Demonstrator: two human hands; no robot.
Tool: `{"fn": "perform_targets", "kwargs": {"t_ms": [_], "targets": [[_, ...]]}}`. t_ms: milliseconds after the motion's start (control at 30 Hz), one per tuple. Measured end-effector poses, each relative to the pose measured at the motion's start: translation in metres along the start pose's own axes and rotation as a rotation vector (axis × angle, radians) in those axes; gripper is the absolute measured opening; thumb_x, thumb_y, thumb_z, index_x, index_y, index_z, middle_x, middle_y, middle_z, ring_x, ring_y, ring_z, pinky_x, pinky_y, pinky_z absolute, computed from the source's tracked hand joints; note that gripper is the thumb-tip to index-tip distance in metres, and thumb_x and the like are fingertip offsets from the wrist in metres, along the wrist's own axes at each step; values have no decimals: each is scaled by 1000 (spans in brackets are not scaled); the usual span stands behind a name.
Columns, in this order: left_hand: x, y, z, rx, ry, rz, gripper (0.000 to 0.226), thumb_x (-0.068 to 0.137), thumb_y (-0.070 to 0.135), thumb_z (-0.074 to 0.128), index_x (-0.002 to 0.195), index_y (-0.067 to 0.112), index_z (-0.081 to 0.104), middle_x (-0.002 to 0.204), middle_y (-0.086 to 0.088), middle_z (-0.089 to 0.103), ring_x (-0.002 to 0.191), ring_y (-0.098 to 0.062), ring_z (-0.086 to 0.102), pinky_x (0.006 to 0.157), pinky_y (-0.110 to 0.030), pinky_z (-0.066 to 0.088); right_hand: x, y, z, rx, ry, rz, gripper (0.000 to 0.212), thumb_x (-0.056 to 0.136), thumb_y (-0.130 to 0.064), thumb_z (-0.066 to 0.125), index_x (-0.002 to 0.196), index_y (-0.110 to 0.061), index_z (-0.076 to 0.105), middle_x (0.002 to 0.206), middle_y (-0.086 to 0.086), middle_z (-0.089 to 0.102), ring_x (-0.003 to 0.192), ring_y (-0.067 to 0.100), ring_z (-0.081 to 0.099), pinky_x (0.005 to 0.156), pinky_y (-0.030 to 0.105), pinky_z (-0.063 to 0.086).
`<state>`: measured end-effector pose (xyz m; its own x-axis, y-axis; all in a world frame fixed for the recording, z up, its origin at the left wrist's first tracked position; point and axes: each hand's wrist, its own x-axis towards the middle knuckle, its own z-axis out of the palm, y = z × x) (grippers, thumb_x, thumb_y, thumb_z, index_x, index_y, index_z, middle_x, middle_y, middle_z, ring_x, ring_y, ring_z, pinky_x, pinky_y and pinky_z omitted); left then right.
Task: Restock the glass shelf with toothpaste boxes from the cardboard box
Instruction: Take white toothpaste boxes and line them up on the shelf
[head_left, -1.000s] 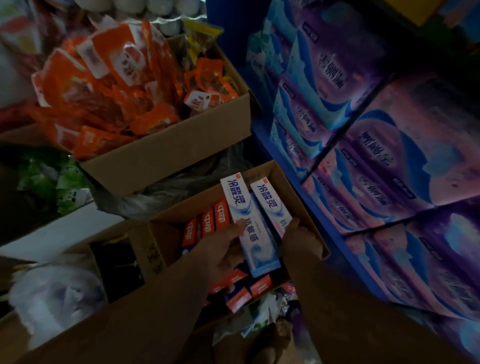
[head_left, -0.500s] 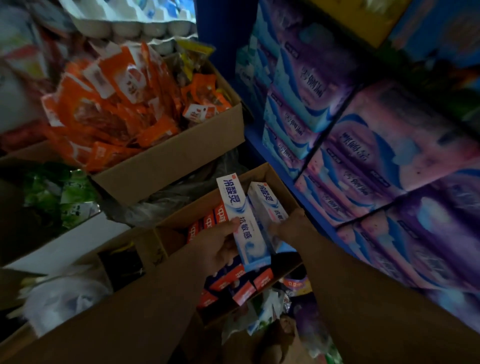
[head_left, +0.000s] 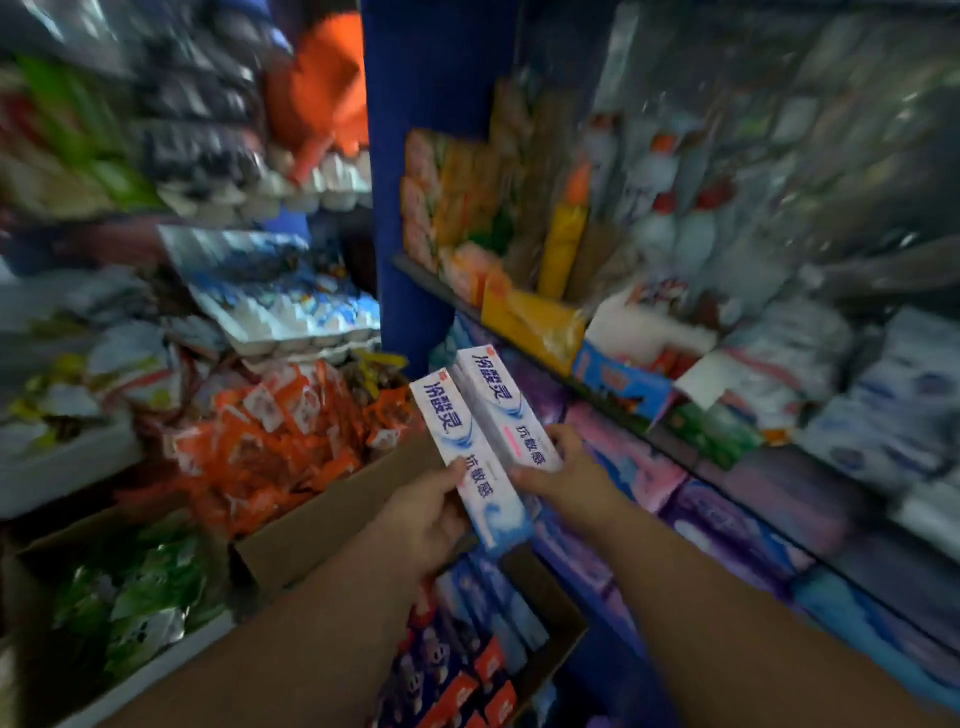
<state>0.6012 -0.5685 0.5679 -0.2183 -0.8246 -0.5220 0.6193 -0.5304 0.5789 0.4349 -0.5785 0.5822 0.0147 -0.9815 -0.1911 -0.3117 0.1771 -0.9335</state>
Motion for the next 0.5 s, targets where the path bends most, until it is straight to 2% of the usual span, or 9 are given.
{"fn": "perform_targets", "kwargs": {"t_ms": [67,133,167,200,300,400,500], "targets": [[-16,25,24,-9,-58,75,23,99,12,46,116,5,60,111,-19,68,81,-27,68,81,-50,49,-9,-41,-12,-34,24,-104,54,79,-7,77,121,-13,43,107,3,59,81,3,54,59,4,45],[-29,45,47,-8,-129,153,26,98,10,45,121,5,57,124,-19,62,96,-30,65,98,-51,45,-18,-78,-24,-67,56,-197,51,81,-10,75,122,-16,45,106,-3,61,88,7,59,69,9,47],[-33,52,56,-19,-159,183,28,98,10,46,124,6,56,128,-19,60,103,-31,63,101,-51,44,-22,-93,-28,-78,74,-240,49,83,-12,73,125,-15,47,109,-3,62,95,11,60,76,15,48],[-39,61,68,-10,-182,213,30,98,10,45,126,7,55,128,-20,60,105,-31,62,99,-50,47,-27,-110,-33,-102,106,-276,48,86,-14,71,128,-15,47,112,-3,62,100,13,60,83,21,48],[-56,78,100,27,-282,300,37,99,12,44,135,7,49,122,-16,65,99,-25,66,78,-39,60,-41,-153,-53,-206,230,-356,50,86,-24,70,131,-19,47,117,-3,61,105,15,59,96,33,47],[-71,91,137,14,-380,341,34,99,13,45,132,9,50,97,-9,75,82,-22,72,61,-34,62,-52,-192,-79,-73,367,-424,52,80,-22,77,123,-21,47,110,-5,58,97,13,60,86,29,49],[-89,100,184,-27,-454,372,35,99,13,45,133,11,51,95,-9,74,79,-22,73,57,-33,61,-63,-227,-105,166,428,-487,45,79,-26,78,113,-19,50,112,-2,60,95,14,63,80,33,53]]}}
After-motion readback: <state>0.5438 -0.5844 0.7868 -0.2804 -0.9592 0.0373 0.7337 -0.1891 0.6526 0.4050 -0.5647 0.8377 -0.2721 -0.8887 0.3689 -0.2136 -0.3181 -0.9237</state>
